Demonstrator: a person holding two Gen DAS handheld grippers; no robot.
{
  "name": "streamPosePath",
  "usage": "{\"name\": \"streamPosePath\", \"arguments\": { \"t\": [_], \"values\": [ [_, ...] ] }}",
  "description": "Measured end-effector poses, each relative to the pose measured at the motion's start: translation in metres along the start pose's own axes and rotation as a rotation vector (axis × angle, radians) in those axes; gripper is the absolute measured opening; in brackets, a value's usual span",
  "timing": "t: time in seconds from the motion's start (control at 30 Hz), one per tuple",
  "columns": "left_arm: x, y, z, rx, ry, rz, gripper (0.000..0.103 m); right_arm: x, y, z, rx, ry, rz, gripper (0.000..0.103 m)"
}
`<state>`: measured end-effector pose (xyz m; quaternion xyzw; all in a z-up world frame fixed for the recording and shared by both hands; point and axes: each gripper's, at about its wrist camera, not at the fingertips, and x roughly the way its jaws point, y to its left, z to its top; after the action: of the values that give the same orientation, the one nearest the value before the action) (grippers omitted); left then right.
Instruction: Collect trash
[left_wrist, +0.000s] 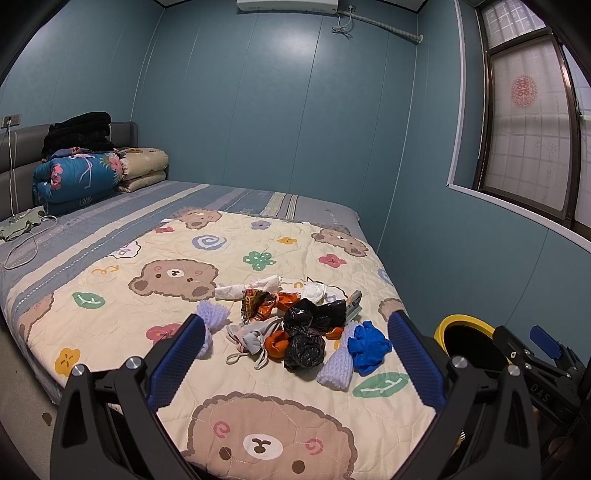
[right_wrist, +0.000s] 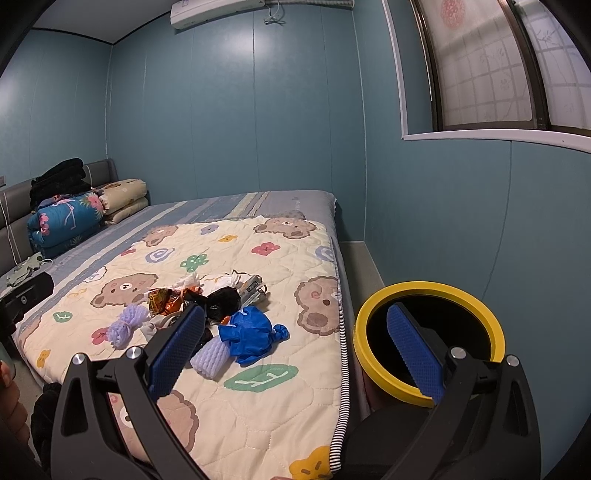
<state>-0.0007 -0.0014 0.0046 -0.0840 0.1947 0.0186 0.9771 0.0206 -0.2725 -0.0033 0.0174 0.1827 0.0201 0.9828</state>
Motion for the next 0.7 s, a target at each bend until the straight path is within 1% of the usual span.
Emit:
{"name": "streamPosePath", "arguments": {
  "t": [0.47, 0.7],
  "values": [
    [0.003, 0.001, -0.006, -0.009, 0.01, 0.009, 0.096, 0.004, 0.001, -0.004, -0.002, 0.017, 0.002, 0.095],
    [0.019, 0.014, -0.007, -0.025, 0.048, 0.07, 0.096, 0.018, 0.003, -0.002, -0.014, 0.069, 0.011, 0.095]
  ]
}}
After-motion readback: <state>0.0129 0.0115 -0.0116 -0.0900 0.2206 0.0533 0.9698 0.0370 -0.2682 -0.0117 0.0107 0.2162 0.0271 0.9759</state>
